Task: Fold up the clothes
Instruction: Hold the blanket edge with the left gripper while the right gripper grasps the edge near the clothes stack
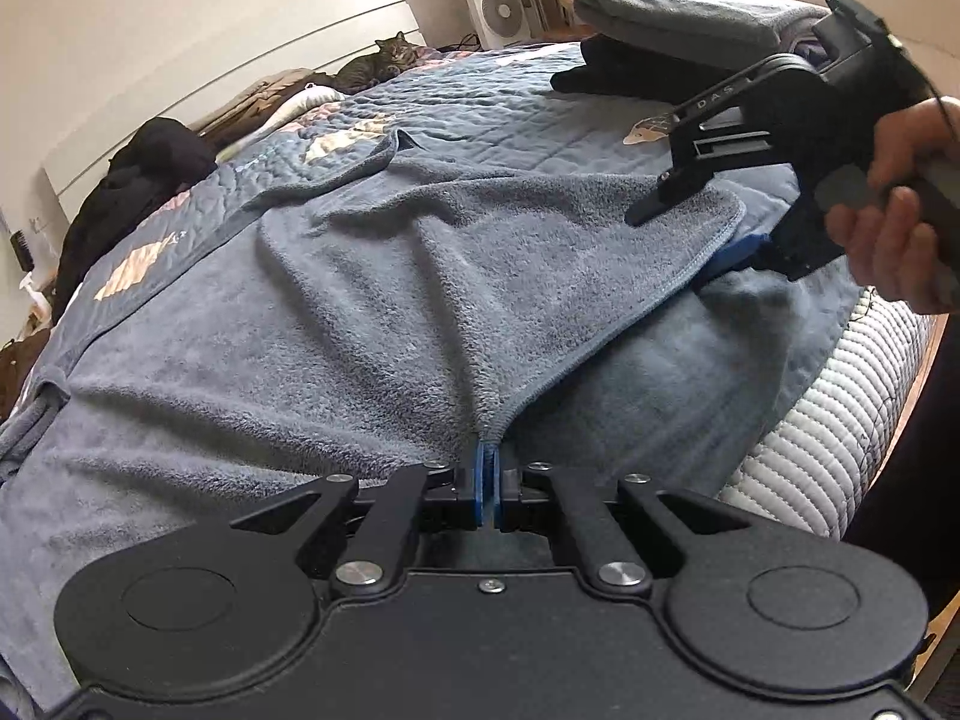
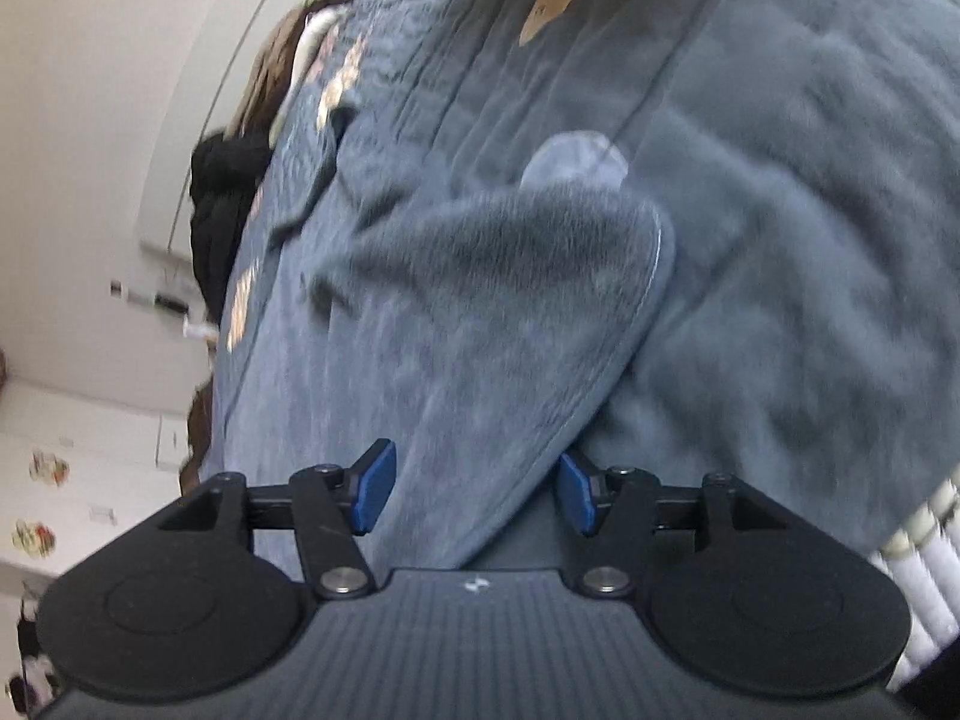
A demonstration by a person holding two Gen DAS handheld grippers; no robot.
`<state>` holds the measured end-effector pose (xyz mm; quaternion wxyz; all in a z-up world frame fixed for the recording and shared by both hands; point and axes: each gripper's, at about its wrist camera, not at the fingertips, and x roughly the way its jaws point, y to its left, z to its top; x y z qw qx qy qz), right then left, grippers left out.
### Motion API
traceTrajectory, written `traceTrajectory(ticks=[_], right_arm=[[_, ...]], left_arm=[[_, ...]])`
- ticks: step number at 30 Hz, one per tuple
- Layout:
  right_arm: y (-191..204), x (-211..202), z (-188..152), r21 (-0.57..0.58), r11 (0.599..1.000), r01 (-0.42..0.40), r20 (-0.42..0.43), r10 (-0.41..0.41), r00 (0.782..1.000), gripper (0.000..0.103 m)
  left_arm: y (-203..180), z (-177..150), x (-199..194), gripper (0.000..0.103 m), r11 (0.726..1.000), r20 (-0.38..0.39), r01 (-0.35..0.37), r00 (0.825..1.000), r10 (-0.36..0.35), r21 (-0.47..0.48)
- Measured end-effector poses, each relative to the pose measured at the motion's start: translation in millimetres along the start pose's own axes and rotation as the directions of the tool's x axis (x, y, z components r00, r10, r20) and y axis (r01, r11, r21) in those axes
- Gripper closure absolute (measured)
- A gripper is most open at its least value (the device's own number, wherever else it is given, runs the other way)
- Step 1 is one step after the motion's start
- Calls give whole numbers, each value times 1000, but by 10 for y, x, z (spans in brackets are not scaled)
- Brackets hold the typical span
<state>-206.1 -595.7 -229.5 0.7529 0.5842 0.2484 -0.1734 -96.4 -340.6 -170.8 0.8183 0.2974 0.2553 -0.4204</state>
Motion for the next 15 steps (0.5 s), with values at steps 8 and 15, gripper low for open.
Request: traceTrajectory(ticks=[8, 15], right_arm=[[-93, 80, 135, 87, 996, -16, 58, 11, 998, 62], [-162, -16, 163, 135, 991, 12, 109, -27, 994, 97]], left_arm=[[13, 0, 2, 100, 1000, -1, 3, 1000, -3, -7], [-3, 5, 0, 100, 1000, 3, 11, 1000, -11, 5]])
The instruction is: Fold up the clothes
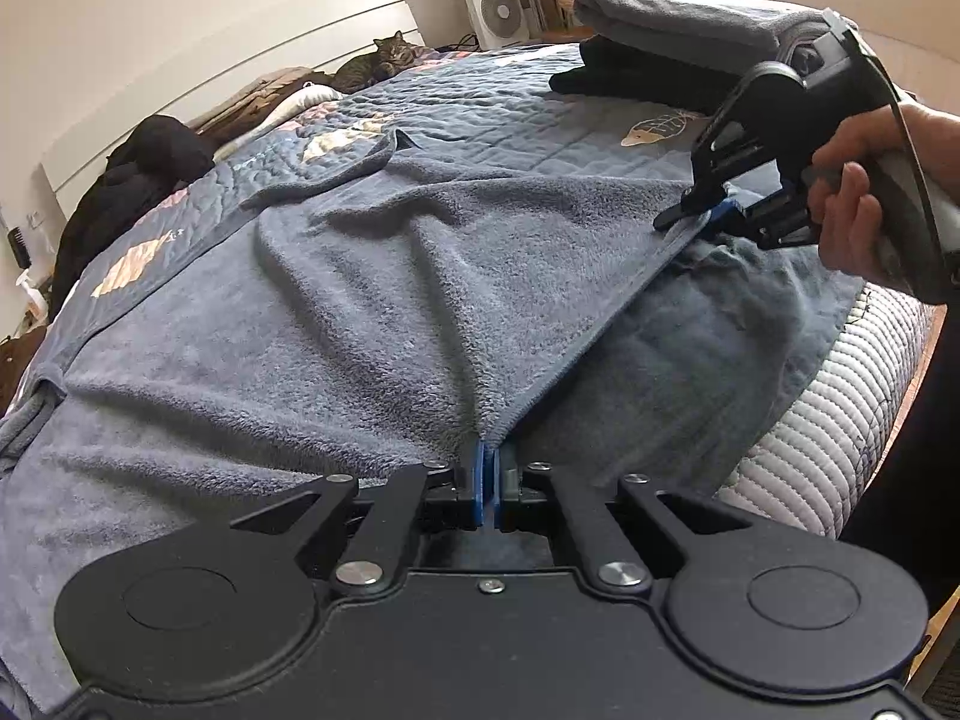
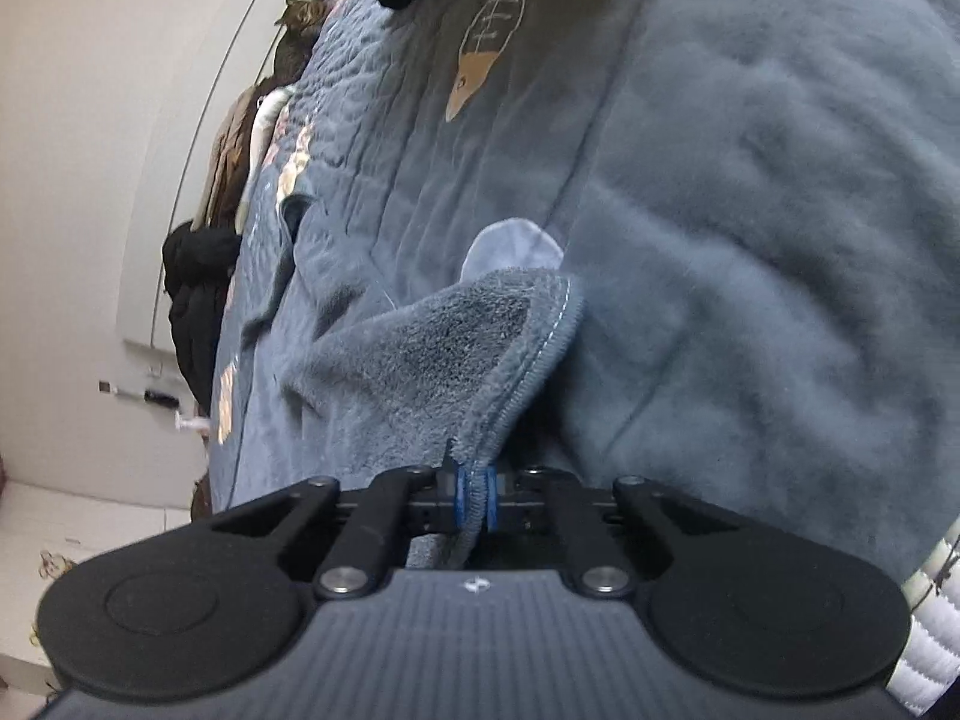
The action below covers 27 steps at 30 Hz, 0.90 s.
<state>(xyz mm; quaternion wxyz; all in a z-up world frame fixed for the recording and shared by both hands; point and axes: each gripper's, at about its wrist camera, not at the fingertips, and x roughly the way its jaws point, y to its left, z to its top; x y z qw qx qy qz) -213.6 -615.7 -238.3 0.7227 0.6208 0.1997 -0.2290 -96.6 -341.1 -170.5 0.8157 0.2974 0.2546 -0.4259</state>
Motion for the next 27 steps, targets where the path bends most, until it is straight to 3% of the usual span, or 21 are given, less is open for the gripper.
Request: traceTrajectory(ticks=[7, 14, 19, 24, 27], right_arm=[[-49, -307, 10, 59, 998, -6, 63, 2, 998, 99], [91, -689, 28, 27, 997, -71, 148, 66, 987, 99], [190, -1069, 69, -30, 994, -105, 213, 109, 971, 100], [65, -1029, 132, -47, 999, 21, 187, -12, 982, 99], [78, -876, 107, -133, 978, 161, 168, -138, 976, 95]], left_arm=[[-54, 11, -7, 100, 1000, 11, 18, 1000, -18, 21], [-164, 38, -126, 100, 997, 50, 45, 998, -48, 66], [-272, 56, -254, 100, 987, 84, 118, 988, -128, 110], [-431, -22, -150, 100, 976, 20, 153, 987, -158, 153], [-397, -45, -17, 99, 981, -52, 151, 988, -146, 118]])
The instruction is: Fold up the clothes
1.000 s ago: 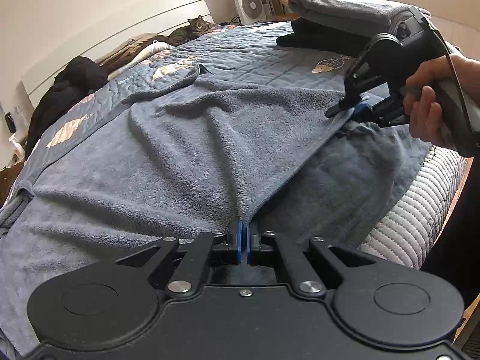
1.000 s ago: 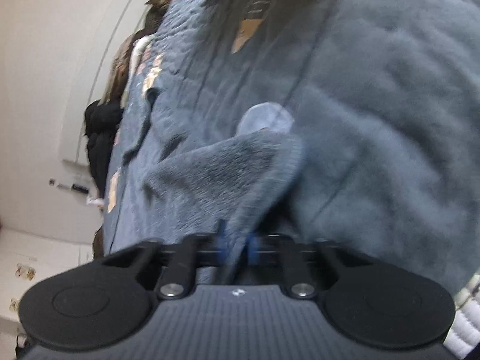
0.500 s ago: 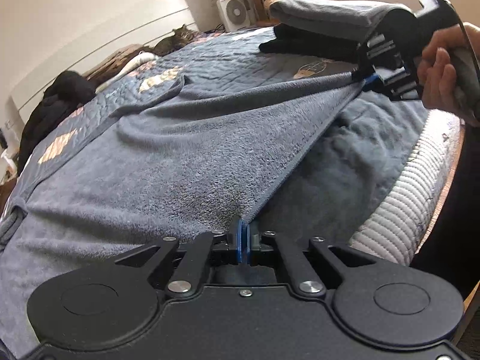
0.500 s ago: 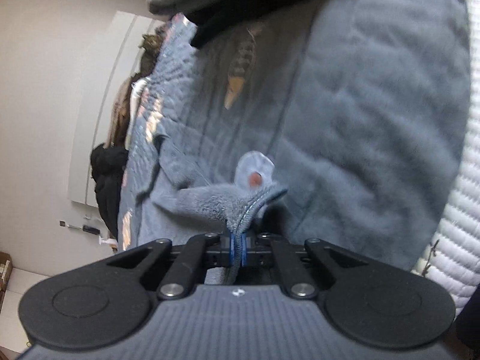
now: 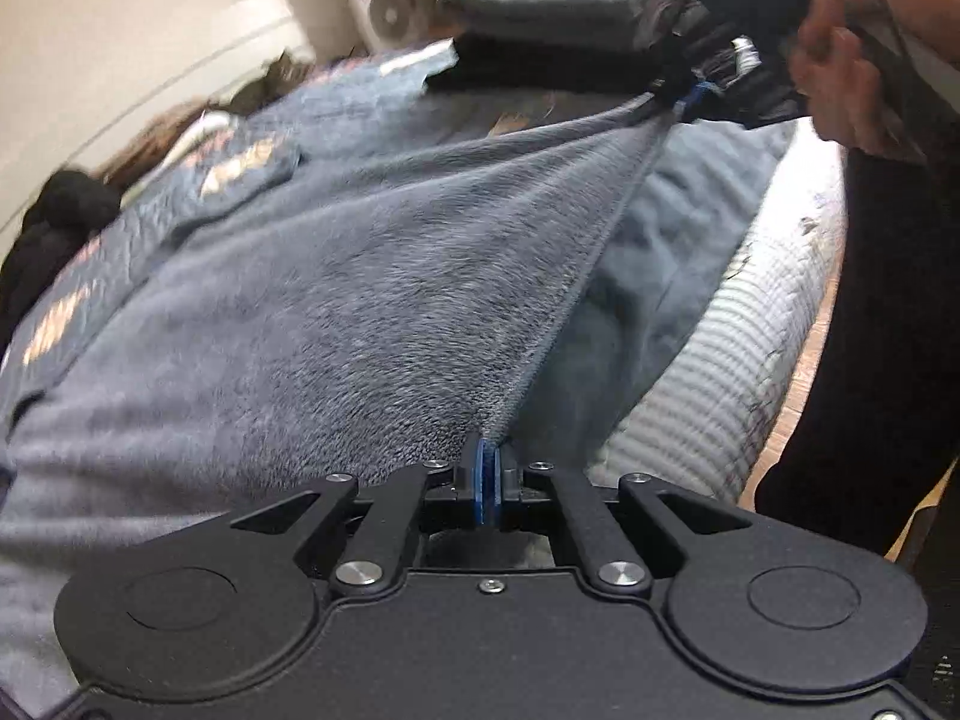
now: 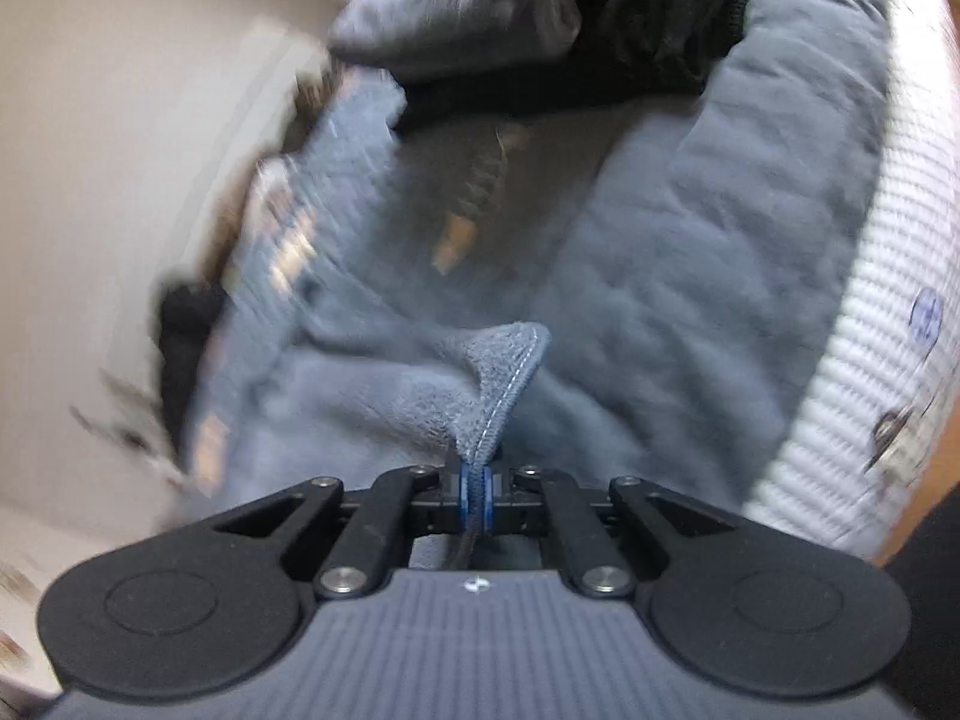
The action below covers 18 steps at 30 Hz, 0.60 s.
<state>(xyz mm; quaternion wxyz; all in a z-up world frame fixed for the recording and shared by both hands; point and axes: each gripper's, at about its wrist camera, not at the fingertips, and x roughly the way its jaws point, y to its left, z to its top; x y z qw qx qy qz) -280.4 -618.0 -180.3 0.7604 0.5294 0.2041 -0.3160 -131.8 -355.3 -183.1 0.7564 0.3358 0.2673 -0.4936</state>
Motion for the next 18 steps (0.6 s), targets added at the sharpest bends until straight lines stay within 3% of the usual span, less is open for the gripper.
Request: traceTrajectory(ticks=[3, 5, 8, 11, 12, 14, 18], right_arm=[[117, 27, 5, -124, 983, 132, 41, -128, 991, 92], [167, -19, 40, -170, 967, 190, 82, -178, 981, 85], [227, -241, 117, -190, 966, 172, 164, -141, 976, 67], [404, -348, 156, -299, 945, 133, 204, -73, 976, 52], [470, -359, 165, -340, 934, 110, 203, -42, 978, 48], [621, -285, 183, -415, 908, 53, 170, 20, 985, 43], [949, -93, 216, -549, 835, -31, 108, 108, 988, 37]], left_arm=[[103, 11, -2, 95, 1000, -37, 22, 999, -23, -13], [174, 23, -29, 88, 999, -52, 39, 998, -40, -16], [314, 69, -190, 71, 990, -15, 140, 990, -141, -31], [505, 137, -412, 48, 962, 102, 247, 966, -236, -115], [556, 178, -465, 45, 952, 145, 265, 959, -244, -152], [641, 273, -512, 45, 937, 209, 267, 953, -222, -226], [853, 497, -427, 42, 931, 215, 124, 975, -51, -343]])
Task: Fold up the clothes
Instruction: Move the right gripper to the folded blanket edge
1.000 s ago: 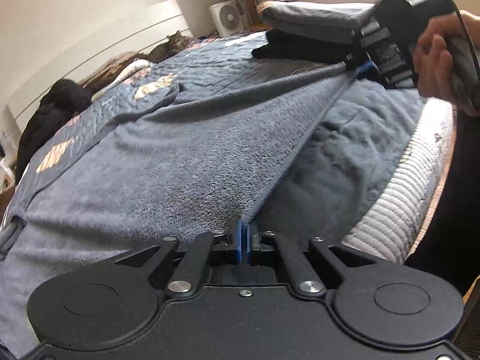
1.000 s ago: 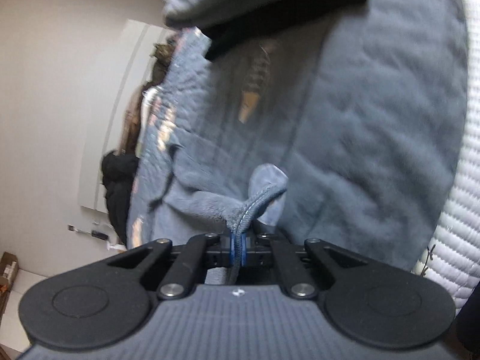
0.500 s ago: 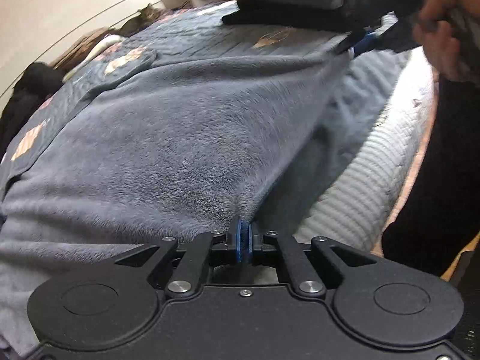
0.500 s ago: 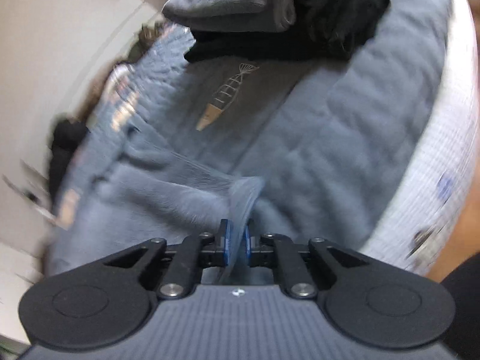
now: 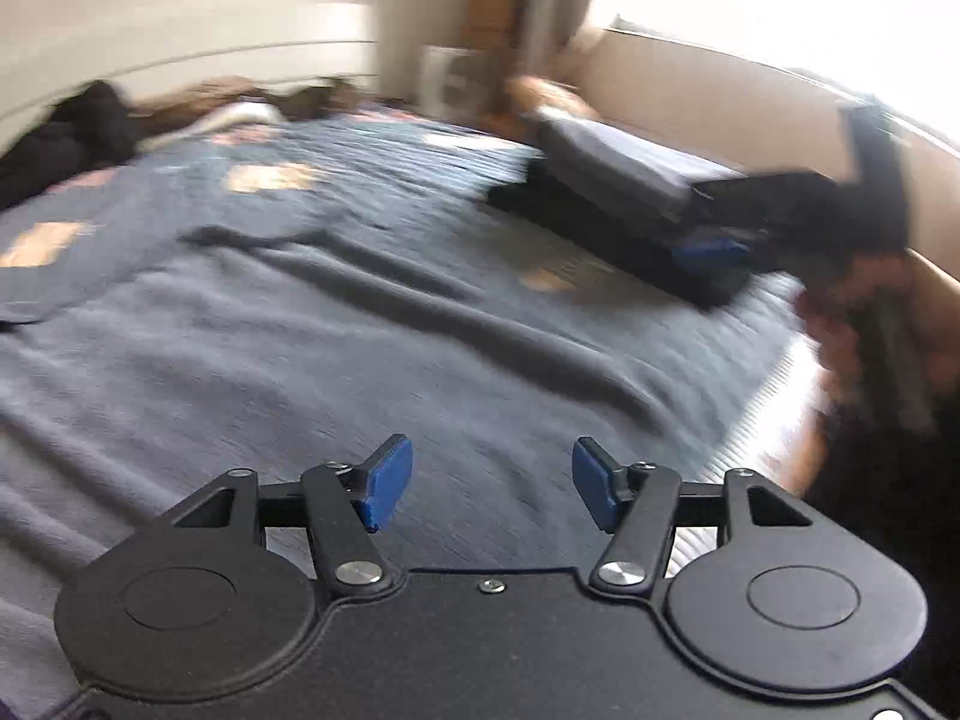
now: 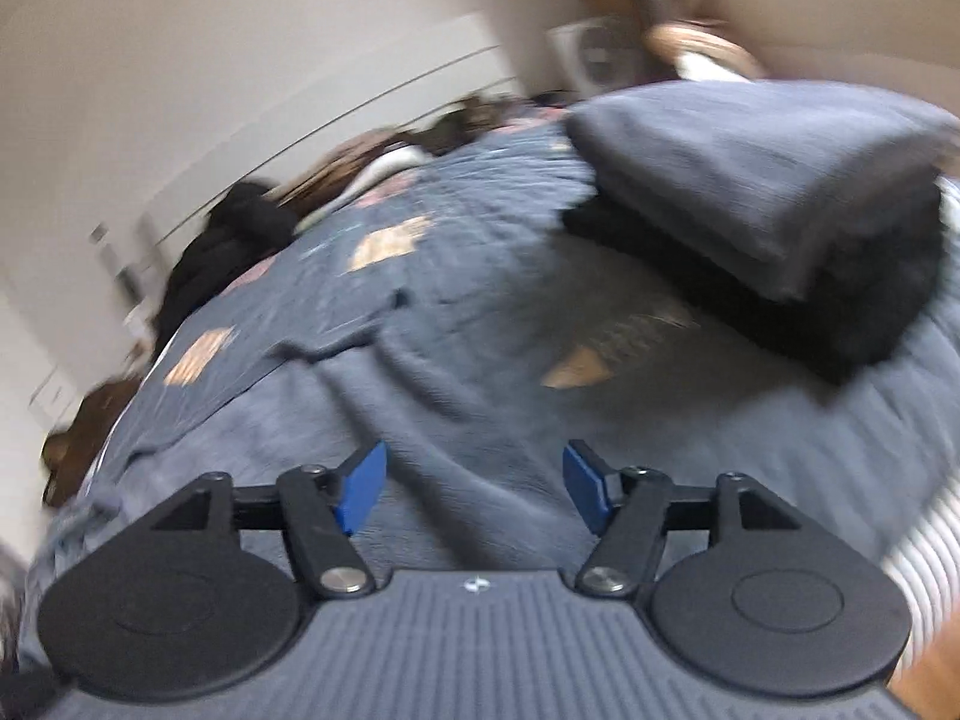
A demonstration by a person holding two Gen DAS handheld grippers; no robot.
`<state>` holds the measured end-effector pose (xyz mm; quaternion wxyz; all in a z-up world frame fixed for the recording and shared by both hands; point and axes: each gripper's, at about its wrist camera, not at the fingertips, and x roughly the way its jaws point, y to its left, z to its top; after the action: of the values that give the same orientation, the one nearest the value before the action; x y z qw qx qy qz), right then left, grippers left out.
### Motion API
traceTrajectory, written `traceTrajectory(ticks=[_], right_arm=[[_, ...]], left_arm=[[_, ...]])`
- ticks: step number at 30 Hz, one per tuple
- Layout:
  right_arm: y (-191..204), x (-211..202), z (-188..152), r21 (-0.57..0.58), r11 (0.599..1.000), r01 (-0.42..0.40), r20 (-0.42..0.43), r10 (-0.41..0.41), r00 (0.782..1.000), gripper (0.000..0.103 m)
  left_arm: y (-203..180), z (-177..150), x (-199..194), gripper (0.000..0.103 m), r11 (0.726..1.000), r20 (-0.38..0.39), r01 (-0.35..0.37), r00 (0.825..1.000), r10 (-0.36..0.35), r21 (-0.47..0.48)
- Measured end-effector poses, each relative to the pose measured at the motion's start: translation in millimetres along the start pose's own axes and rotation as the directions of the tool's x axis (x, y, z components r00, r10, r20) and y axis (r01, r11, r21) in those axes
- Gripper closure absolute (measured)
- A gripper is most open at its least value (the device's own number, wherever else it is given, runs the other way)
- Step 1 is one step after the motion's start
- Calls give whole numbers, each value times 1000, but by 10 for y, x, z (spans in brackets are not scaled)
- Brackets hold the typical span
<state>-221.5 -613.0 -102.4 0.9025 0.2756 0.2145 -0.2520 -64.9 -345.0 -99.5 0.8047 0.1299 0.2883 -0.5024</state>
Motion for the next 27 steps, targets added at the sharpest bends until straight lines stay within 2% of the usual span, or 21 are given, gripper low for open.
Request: traceTrajectory(ticks=[2, 6, 9, 11, 14, 16, 22, 27], right_arm=[[145, 124, 80, -72, 997, -16, 13, 17, 1000, 35], [393, 374, 187, -184, 983, -21, 13, 23, 1000, 30], [506, 644, 240, -245, 968, -63, -23, 59, 998, 30], [573, 825, 277, -275, 956, -104, -54, 93, 994, 30], [645, 1191, 437, -242, 951, -191, -129, 164, 978, 30], [698, 1445, 578, -210, 955, -210, -148, 182, 972, 30], [788, 2396, 1039, -86, 972, -221, -207, 199, 958, 30], [823, 3198, 1169, 33, 985, -170, -243, 173, 954, 30]], left_arm=[[109, 142, 137, 41, 995, 10, -82, 997, 82, -54], [418, 360, 462, 33, 962, 5, -212, 976, 216, -170], [650, 470, 646, 33, 947, -1, -227, 972, 233, -228], [748, 495, 686, 33, 950, 12, -216, 974, 224, -227], [911, 477, 742, 33, 952, 13, -213, 975, 221, -218], [1013, 463, 797, 33, 947, 11, -226, 972, 235, -229], [1287, 381, 948, 33, 909, -34, -273, 960, 277, -315], [1297, 439, 976, 33, 916, -6, -257, 963, 268, -309]])
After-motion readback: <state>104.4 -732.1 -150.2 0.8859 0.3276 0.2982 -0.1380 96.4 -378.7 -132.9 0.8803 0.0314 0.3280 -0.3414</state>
